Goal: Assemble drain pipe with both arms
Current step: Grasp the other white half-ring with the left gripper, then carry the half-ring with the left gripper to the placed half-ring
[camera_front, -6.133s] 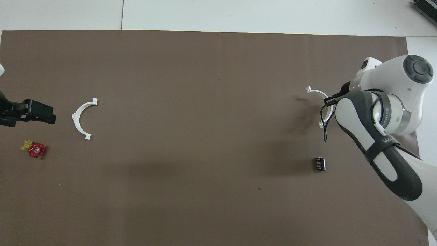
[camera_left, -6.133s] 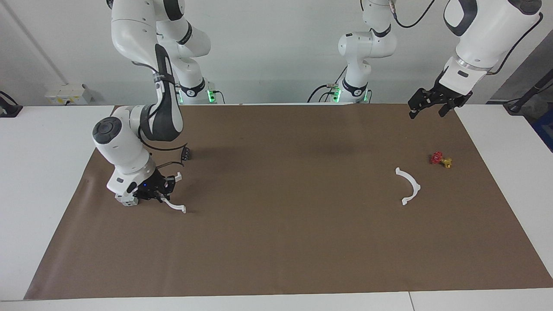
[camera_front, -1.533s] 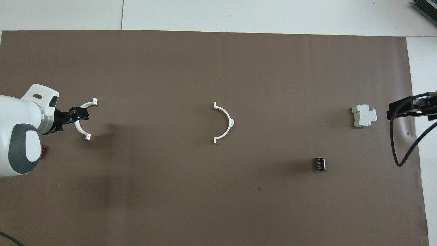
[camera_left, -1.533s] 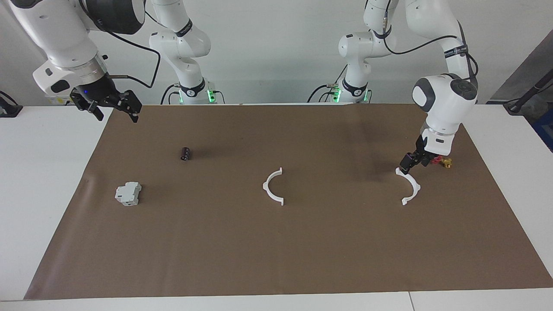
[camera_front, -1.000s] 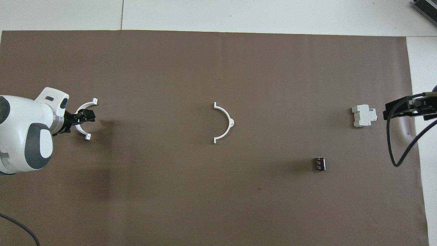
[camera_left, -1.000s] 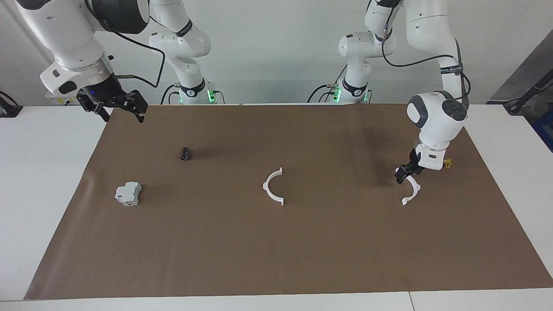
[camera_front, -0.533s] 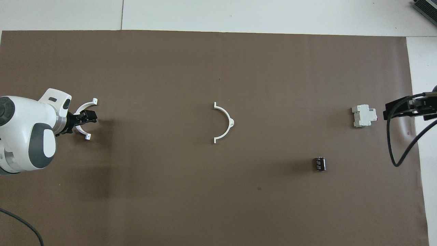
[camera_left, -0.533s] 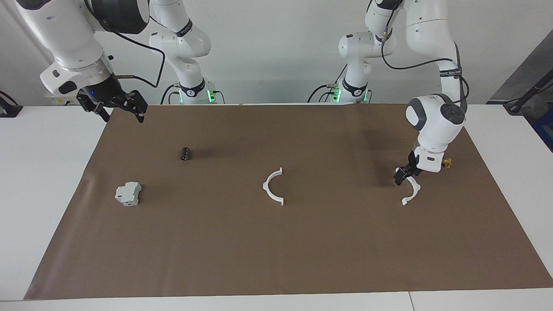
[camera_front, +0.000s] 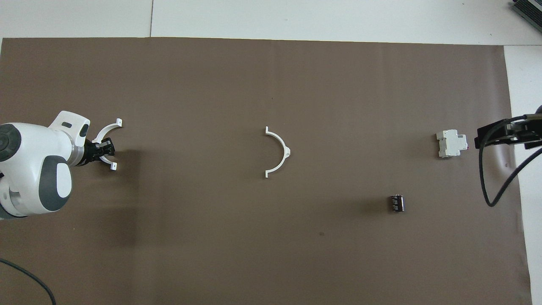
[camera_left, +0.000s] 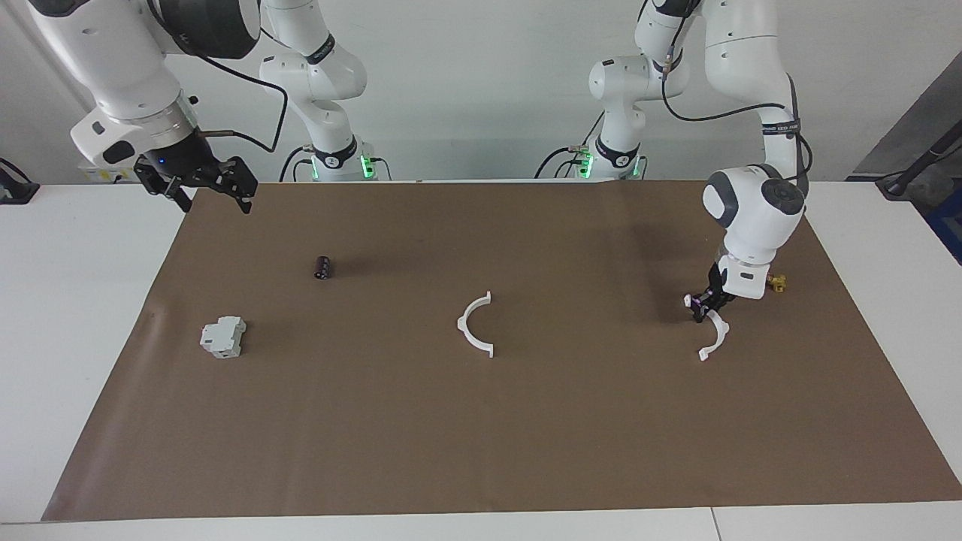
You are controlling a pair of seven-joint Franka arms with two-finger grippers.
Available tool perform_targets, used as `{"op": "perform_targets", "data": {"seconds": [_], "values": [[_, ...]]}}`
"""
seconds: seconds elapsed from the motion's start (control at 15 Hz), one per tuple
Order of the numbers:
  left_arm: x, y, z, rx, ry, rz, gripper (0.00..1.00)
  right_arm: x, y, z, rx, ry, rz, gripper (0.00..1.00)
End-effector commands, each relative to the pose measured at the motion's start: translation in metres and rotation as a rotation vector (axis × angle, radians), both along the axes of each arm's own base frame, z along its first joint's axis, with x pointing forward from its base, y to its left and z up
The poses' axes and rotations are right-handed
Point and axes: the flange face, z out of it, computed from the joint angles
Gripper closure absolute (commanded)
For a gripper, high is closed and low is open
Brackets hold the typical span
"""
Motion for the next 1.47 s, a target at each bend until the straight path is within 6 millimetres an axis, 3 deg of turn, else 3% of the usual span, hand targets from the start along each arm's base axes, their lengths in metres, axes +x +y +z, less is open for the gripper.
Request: {"op": "perform_targets", "data": {"seconds": [0.0, 0.2, 0.4, 0.6, 0.87, 1.07, 1.4], "values": [[-0.005, -0.009, -0.010, 0.007, 0.006, -0.017, 1.00, 0.001, 0.000, -0.001, 0.020, -0.011, -0.004, 0.00], [0.007, -0.050, 0.015, -0.005, 0.029, 0.038, 1.00, 0.001, 0.000, -0.001, 0.020, -0.009, -0.005, 0.00], [0.022, -0.117, 0.048, -0.020, 0.036, 0.125, 1.00, 0.001, 0.000, -0.001, 0.020, -0.011, -0.005, 0.00], [0.024, -0.194, 0.076, -0.036, 0.035, 0.229, 1.00, 0.001, 0.000, -0.001, 0.020, -0.011, -0.005, 0.00], [-0.009, -0.295, 0.074, -0.076, 0.002, 0.270, 1.00, 0.001, -0.001, -0.001, 0.020, -0.011, -0.007, 0.00], [-0.034, -0.374, 0.036, -0.078, 0.006, 0.296, 1.00, 0.001, 0.000, -0.001, 0.020, -0.011, -0.005, 0.00], [-0.027, -0.393, 0.023, -0.059, 0.004, 0.324, 1.00, 0.001, -0.001, -0.001, 0.020, -0.011, -0.007, 0.00]]}}
